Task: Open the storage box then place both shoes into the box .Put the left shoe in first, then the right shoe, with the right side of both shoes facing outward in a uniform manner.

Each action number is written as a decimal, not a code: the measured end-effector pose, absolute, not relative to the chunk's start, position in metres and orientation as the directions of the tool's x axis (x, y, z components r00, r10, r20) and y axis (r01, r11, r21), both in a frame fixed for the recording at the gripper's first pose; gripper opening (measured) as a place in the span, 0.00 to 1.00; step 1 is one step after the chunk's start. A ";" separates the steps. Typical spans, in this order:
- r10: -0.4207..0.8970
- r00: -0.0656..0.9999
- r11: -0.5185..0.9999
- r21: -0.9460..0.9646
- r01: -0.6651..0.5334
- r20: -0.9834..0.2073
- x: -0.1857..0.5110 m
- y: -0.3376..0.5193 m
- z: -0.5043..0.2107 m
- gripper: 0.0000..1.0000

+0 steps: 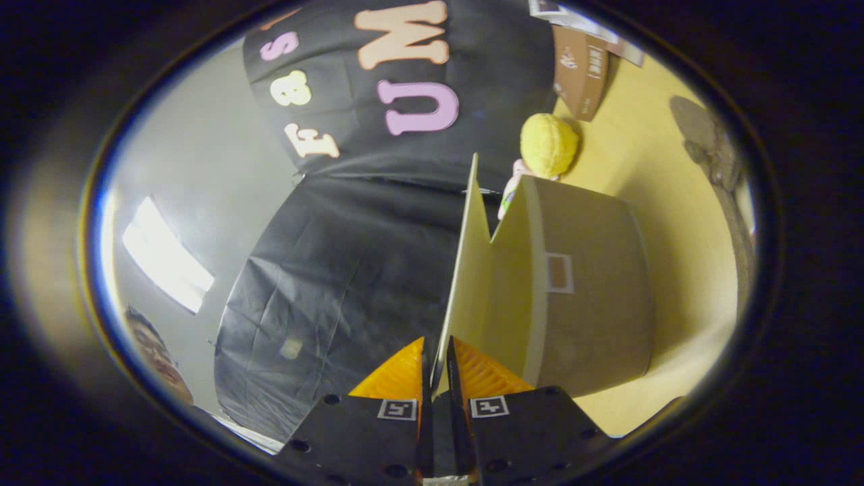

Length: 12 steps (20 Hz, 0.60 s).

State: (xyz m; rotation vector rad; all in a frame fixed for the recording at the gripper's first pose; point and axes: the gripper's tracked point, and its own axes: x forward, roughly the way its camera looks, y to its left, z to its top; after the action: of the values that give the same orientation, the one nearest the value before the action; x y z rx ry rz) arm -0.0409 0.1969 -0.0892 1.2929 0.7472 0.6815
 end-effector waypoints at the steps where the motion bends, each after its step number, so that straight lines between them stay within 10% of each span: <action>1: 0.809 0.577 0.187 0.980 -0.071 -0.113 -0.041 0.203 -0.076 0.15; 12: 0.833 0.512 0.348 0.918 -0.191 -0.209 -0.007 0.276 -0.018 0.04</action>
State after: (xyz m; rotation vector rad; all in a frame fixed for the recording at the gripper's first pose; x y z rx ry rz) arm -0.0072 0.2763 -0.0182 0.9975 0.7738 0.7573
